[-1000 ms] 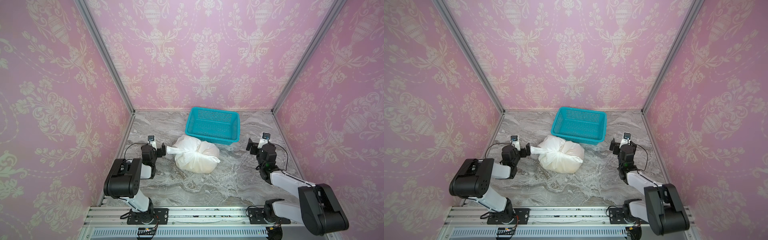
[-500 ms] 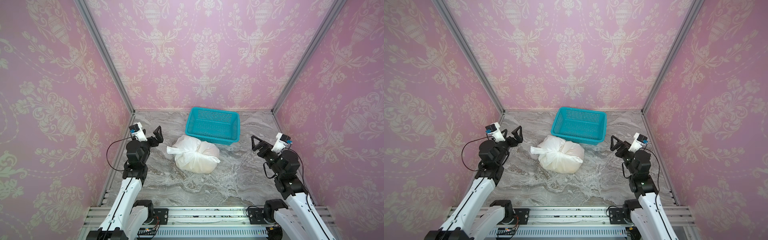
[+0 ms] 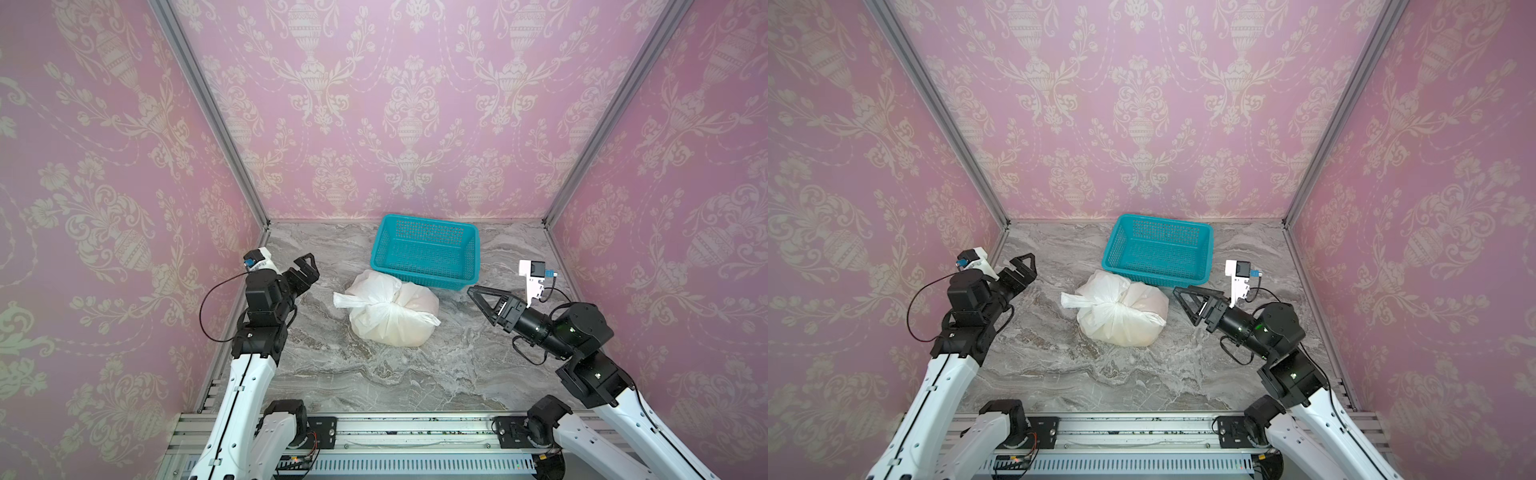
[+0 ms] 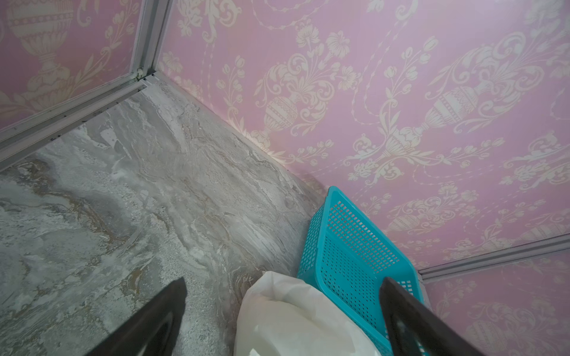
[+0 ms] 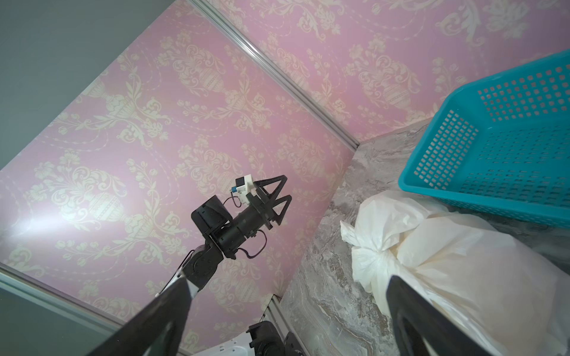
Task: Untie the knot of the plastic bag and take out the fruit
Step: Untie the plastic bag at the center of the table.
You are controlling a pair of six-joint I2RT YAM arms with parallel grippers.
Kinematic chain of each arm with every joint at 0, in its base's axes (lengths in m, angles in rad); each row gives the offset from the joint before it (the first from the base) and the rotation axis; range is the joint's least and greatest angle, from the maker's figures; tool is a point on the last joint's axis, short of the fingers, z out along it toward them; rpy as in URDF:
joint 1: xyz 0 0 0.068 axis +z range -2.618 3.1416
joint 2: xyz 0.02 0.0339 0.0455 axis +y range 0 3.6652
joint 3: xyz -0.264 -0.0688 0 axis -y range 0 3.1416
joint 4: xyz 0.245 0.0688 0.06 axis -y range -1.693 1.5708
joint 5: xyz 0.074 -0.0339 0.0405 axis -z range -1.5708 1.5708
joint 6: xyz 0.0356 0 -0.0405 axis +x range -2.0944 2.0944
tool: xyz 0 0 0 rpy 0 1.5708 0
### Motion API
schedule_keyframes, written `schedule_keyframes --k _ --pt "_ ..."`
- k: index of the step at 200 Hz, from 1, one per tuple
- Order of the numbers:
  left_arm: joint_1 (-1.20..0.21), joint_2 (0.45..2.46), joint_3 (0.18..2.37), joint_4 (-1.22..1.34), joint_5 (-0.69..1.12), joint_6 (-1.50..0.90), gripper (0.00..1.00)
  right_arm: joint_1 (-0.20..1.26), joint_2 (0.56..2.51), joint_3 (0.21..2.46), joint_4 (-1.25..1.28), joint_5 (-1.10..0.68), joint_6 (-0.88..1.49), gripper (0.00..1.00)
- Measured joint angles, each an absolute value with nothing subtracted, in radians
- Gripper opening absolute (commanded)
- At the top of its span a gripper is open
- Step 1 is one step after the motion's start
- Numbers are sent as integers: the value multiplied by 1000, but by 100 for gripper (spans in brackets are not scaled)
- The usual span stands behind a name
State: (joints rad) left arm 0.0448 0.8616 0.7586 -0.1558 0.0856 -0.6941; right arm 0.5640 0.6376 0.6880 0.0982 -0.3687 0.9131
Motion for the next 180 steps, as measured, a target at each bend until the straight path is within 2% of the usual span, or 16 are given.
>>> schedule_keyframes --k 24,91,145,163,180 --pt "45 876 762 -226 -3 -725 99 637 731 708 117 -315 889 100" --pt "51 795 781 -330 -105 -804 99 642 911 792 141 -207 825 100" --pt "56 685 653 -233 -31 -794 99 642 976 846 60 -94 641 100" --pt "56 704 659 -236 -15 -779 99 642 970 846 35 -78 571 95" --pt "54 760 690 -239 19 -767 93 643 969 849 2 -78 520 91"
